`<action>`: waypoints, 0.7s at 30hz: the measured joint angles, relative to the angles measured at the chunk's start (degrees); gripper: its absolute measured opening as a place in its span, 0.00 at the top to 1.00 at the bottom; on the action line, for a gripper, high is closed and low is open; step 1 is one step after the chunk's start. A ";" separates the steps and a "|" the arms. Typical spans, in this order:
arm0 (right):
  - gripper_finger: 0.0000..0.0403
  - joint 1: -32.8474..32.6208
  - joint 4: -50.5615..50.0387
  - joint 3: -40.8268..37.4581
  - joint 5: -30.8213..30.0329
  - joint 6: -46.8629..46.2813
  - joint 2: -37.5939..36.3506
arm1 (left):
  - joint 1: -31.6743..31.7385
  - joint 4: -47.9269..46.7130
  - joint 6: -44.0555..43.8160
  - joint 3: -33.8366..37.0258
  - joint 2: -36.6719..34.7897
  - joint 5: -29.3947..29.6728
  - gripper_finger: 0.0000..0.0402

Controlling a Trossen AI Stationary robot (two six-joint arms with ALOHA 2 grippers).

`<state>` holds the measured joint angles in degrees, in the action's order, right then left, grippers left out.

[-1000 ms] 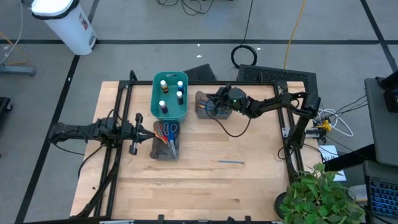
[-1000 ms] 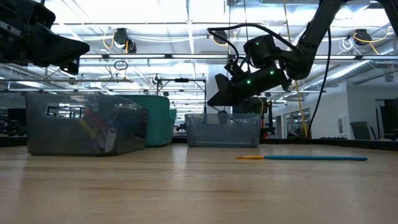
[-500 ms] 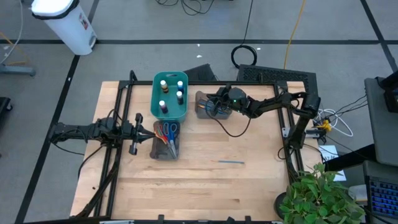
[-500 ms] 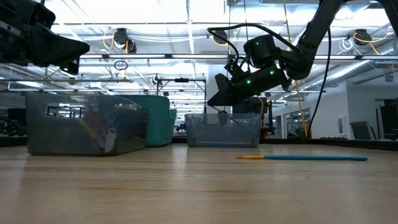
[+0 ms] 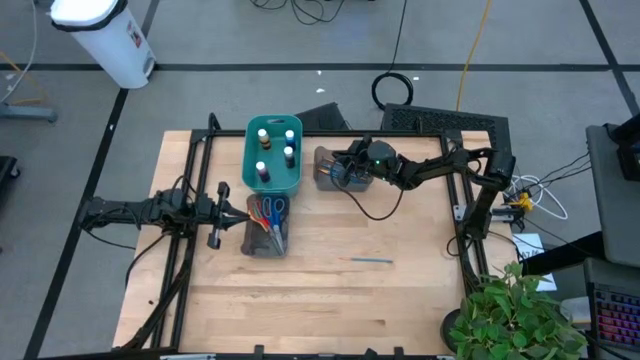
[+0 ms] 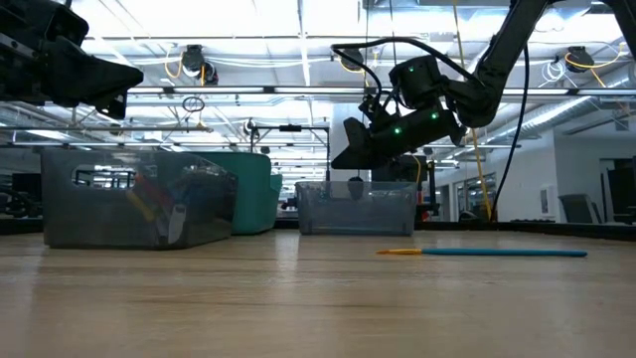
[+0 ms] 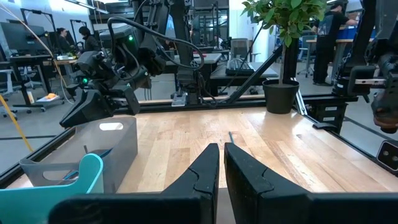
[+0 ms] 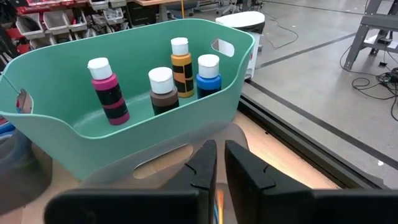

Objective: Pick & Place Paint Supplies
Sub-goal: Put the blue paintbrush into the top black bin

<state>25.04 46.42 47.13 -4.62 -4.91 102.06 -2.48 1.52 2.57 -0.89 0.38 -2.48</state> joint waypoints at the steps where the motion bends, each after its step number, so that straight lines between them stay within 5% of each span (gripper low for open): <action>1: 0.92 -0.01 0.02 0.00 0.00 0.00 0.00 | -0.01 0.02 -0.02 0.00 -0.01 0.02 0.92; 14: 0.76 -0.43 0.02 0.00 0.28 -1.28 -0.13 | 0.00 0.01 0.00 0.00 -0.02 0.02 0.92; 21: 0.65 -5.79 -0.07 -0.04 3.36 2.32 -4.50 | -0.02 0.02 -0.02 0.00 0.01 0.02 0.92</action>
<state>19.24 46.35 47.09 -1.26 -2.59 97.56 -2.50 1.54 2.55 -0.89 0.38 -2.46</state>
